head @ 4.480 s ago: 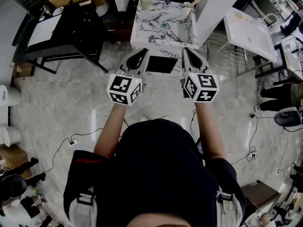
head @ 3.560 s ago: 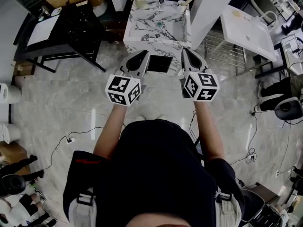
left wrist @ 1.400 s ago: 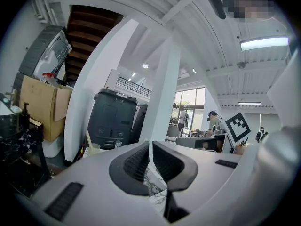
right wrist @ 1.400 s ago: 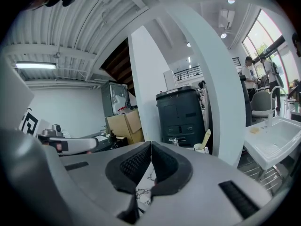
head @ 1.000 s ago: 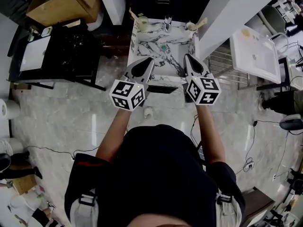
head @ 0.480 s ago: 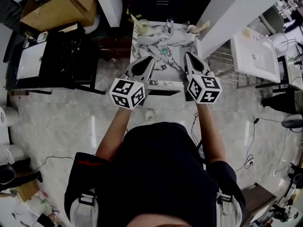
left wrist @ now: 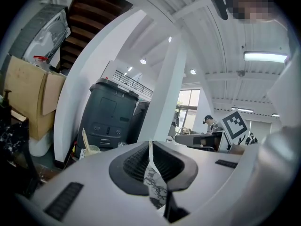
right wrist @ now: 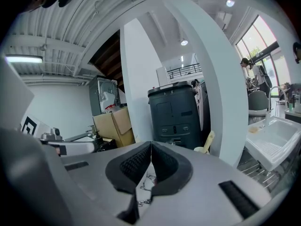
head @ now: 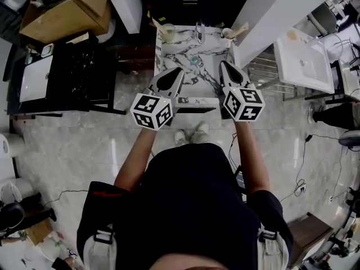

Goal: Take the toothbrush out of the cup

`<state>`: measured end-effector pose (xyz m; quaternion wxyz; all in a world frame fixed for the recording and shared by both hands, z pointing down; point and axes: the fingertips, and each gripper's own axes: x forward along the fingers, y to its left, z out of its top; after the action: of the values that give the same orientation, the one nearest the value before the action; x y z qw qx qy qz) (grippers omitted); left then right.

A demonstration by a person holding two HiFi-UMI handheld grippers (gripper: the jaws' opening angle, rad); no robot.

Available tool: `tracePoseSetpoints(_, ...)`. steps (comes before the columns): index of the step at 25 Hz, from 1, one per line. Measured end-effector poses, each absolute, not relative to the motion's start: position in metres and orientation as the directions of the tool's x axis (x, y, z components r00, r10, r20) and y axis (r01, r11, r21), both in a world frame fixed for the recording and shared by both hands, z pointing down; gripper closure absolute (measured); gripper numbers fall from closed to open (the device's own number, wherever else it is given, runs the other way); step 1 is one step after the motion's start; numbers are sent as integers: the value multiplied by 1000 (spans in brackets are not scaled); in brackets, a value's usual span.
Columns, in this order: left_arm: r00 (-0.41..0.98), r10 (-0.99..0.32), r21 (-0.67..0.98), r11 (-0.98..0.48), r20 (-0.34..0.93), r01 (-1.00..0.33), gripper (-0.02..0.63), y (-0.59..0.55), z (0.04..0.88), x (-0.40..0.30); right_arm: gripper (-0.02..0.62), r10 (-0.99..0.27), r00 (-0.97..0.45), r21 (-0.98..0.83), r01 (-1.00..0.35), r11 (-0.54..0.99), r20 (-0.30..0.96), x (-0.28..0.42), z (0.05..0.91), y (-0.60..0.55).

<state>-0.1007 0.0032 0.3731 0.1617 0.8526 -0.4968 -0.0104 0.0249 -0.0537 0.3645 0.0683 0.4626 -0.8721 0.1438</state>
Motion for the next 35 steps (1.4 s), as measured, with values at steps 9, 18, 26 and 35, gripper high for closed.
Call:
tracePoseSetpoints(9, 531, -833, 286, -478, 153, -831, 574, -15, 377, -82, 561, -795, -556, -209, -830, 517, 243, 39, 368, -68)
tracePoseSetpoints(18, 546, -821, 295, -487, 166, -822, 574, -45, 383, -55, 561, -781, -568, -226, -822, 522, 260, 56, 380, -95)
tracePoseSetpoints(26, 539, -825, 305, -476, 172, -825, 574, -74, 389, -32, 561, -774, -570, -239, -821, 519, 276, 81, 390, -126)
tracePoseSetpoints(35, 522, -831, 316, -451, 193, -834, 574, -111, 399, -15, 561, -755, -586, -253, -810, 530, 295, 96, 399, -158)
